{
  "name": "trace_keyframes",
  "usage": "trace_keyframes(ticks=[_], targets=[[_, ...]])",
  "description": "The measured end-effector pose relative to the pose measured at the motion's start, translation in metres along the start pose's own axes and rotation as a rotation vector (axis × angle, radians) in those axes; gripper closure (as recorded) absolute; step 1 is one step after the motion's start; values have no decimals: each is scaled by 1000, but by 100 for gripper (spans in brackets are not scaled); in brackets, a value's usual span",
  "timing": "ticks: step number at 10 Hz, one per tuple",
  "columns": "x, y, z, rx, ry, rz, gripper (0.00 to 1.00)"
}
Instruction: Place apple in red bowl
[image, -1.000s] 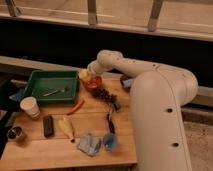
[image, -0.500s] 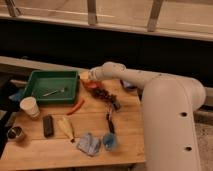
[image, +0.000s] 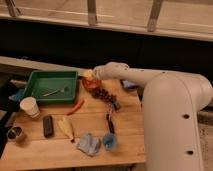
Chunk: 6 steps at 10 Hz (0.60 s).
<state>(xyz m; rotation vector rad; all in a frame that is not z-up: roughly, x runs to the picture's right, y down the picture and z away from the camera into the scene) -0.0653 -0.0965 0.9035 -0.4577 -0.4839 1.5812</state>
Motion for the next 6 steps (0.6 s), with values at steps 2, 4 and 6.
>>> trace_keyframes(ticks=[2, 4, 6], targets=[[0, -1, -1, 1, -1, 1, 31], [0, 0, 0, 0, 0, 0, 31], [0, -1, 0, 1, -1, 0, 31]])
